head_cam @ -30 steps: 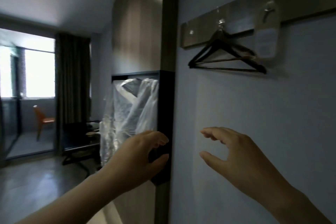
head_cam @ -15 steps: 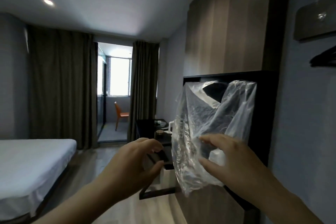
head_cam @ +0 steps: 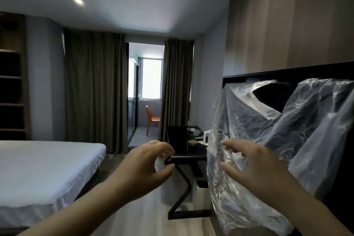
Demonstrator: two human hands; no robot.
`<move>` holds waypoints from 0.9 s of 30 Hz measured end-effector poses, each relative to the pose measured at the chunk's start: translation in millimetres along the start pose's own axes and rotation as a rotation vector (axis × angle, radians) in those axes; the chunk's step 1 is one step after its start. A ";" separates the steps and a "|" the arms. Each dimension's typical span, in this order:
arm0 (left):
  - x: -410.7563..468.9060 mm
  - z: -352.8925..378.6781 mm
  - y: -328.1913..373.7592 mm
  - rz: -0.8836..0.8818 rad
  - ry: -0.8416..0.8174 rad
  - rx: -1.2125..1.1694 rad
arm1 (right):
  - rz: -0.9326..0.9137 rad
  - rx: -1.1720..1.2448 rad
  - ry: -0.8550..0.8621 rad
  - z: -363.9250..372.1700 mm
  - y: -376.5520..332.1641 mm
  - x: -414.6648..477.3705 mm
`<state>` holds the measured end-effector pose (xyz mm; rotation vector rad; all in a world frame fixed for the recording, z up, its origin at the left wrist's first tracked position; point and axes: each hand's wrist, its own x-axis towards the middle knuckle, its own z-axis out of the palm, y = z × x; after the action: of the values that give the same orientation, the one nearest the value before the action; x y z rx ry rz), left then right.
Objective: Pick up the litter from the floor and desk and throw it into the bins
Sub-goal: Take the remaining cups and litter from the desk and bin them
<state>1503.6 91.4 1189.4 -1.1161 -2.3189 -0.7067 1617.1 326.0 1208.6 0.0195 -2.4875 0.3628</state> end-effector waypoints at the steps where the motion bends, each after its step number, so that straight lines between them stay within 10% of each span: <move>1: 10.4 7.1 -6.5 0.000 -0.002 0.008 | -0.002 -0.003 -0.003 7.3 10.6 12.1; 27: 254.5 134.6 -380.0 -0.048 -0.049 -0.079 | 0.081 -0.033 -0.163 299.8 78.4 355.2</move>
<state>1029.2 115.6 1148.5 -1.1270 -2.3845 -0.8032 1148.3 347.8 1164.5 -0.0678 -2.6613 0.3671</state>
